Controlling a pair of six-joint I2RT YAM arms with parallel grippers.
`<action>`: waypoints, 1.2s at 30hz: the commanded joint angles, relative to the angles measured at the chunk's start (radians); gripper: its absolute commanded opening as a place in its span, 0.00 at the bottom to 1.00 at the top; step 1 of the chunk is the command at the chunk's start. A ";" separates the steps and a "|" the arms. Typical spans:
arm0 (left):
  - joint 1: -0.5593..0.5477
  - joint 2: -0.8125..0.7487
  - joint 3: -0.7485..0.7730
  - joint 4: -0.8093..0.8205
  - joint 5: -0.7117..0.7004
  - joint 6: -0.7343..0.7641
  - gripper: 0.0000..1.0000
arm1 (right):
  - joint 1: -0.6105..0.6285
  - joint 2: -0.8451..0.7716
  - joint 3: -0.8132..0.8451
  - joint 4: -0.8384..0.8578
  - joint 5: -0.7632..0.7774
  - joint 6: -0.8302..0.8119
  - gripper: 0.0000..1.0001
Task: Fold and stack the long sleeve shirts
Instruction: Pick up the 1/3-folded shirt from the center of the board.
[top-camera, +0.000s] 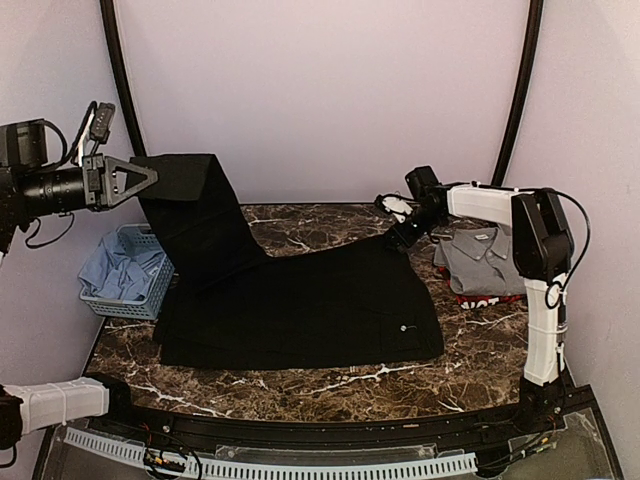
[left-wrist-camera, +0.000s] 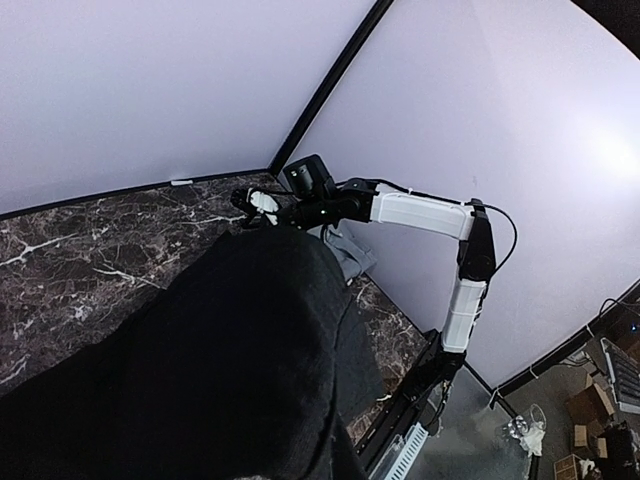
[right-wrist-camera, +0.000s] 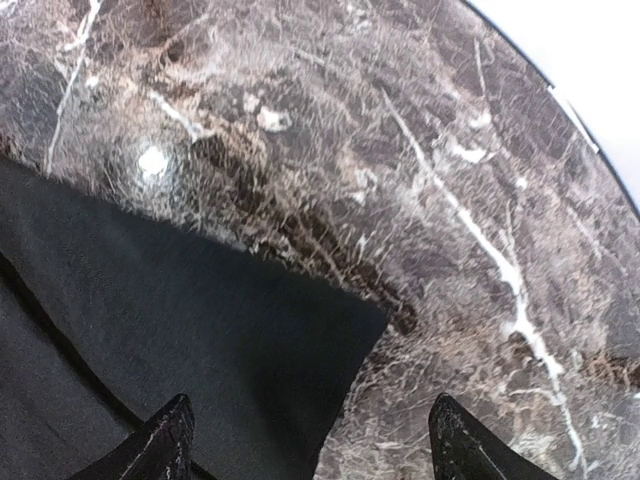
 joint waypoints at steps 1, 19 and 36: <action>-0.002 -0.011 0.056 -0.004 0.082 0.020 0.00 | -0.004 0.031 0.064 -0.034 0.001 -0.024 0.77; -0.003 0.002 0.067 0.065 0.179 -0.004 0.00 | 0.014 0.044 0.115 -0.144 -0.091 -0.056 0.69; -0.002 0.029 0.031 0.054 0.092 0.006 0.00 | 0.033 -0.037 0.053 -0.180 -0.102 -0.007 0.12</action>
